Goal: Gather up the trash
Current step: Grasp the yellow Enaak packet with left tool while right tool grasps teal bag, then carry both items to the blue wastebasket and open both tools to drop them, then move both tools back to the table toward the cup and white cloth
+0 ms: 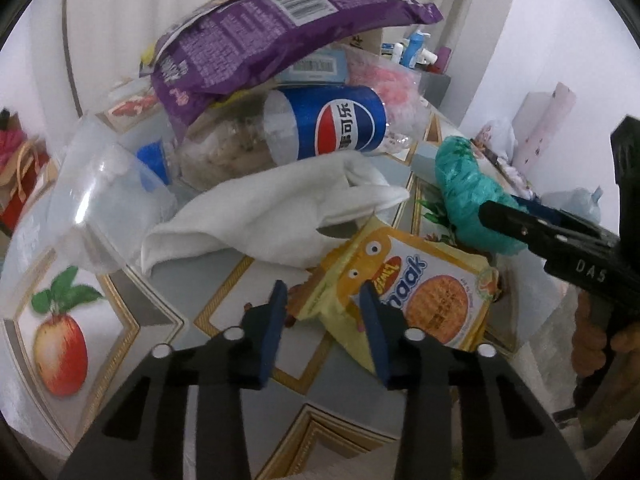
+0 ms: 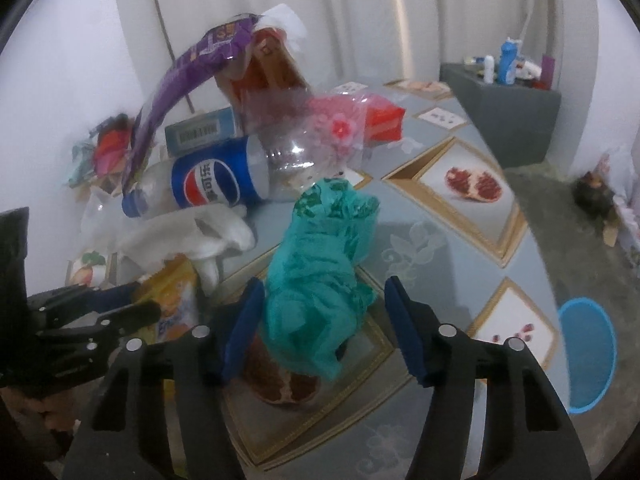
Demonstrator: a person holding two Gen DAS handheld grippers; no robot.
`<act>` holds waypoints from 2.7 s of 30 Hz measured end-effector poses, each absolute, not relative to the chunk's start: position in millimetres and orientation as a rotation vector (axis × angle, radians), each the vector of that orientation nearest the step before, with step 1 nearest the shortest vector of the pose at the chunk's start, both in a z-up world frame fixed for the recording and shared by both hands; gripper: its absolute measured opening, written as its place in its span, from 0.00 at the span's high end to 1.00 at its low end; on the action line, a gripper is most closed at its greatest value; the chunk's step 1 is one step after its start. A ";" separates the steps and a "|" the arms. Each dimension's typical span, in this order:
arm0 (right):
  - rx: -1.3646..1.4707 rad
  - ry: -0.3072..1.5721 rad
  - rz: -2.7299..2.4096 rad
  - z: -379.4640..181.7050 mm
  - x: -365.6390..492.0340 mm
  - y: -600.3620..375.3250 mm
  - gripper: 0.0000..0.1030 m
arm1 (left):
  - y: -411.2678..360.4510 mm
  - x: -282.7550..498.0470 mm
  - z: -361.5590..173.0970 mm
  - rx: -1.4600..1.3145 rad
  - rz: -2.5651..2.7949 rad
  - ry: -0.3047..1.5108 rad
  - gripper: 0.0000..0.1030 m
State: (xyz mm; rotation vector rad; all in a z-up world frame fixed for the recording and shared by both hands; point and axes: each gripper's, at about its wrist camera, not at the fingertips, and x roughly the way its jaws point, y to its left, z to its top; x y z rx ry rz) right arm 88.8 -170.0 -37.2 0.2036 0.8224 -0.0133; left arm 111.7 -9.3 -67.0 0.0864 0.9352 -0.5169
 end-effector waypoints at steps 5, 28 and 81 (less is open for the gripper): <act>0.213 0.843 0.007 -40.6 90.8 -167.5 0.58 | -13.5 108.9 -67.5 0.139 -0.521 0.924 0.85; 0.331 0.583 -0.269 21.6 -19.1 -255.7 0.68 | -95.0 72.3 27.5 0.195 -0.745 0.725 0.96; 0.332 0.537 -0.989 -29.5 -109.5 -447.4 0.08 | -378.0 81.1 32.2 0.281 -1.211 0.796 0.33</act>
